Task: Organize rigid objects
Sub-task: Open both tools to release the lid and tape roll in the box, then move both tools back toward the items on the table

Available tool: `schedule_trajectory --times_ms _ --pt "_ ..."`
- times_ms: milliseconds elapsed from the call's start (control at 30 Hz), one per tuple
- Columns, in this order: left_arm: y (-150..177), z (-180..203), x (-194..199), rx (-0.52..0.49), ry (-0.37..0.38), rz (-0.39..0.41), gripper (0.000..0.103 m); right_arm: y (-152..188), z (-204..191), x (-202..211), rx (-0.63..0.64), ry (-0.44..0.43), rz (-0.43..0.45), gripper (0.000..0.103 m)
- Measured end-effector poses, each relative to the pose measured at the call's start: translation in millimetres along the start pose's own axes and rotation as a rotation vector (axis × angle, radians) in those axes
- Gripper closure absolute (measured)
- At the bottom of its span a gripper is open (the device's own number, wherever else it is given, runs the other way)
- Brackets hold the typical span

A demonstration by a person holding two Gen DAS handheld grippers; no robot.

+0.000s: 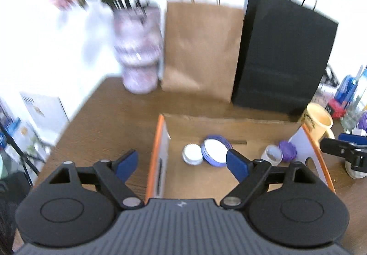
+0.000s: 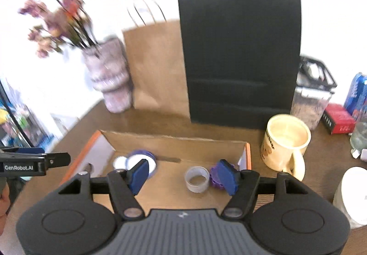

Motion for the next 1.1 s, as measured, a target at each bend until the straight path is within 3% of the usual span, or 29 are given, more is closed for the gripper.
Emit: schedule_trajectory --times_ms 133,200,300,467,700,900,1100 --pt "31 -11 49 -0.008 -0.030 0.218 0.015 23 -9 38 0.032 0.002 0.154 0.031" --pt "50 -14 61 0.000 -0.046 0.260 0.015 36 -13 51 0.046 -0.003 0.204 0.030" --pt "75 -19 69 0.015 -0.061 0.286 0.015 56 -19 65 0.080 -0.011 0.281 0.030" --pt "107 -26 87 0.014 -0.111 0.325 0.015 86 -28 80 0.106 -0.026 0.328 0.028" --pt "138 -24 144 -0.004 -0.096 0.413 0.015 127 -41 125 0.129 -0.038 0.383 0.025" --pt "184 -13 188 -0.045 -0.069 0.468 0.013 167 -44 170 0.099 -0.059 0.429 0.022" --pt "232 -18 220 0.025 -0.045 0.477 0.013 222 -57 214 0.136 -0.071 0.469 0.017"
Point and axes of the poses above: each gripper's, at about its wrist camera, not at the fingertips, and x roughly against the way its jaws point, z to its right, y to its underside, the point moved 5 cm from there along -x, roughly the way its jaws point, and after that the axes turned 4 degrees about -x, right-handed, at the moved point
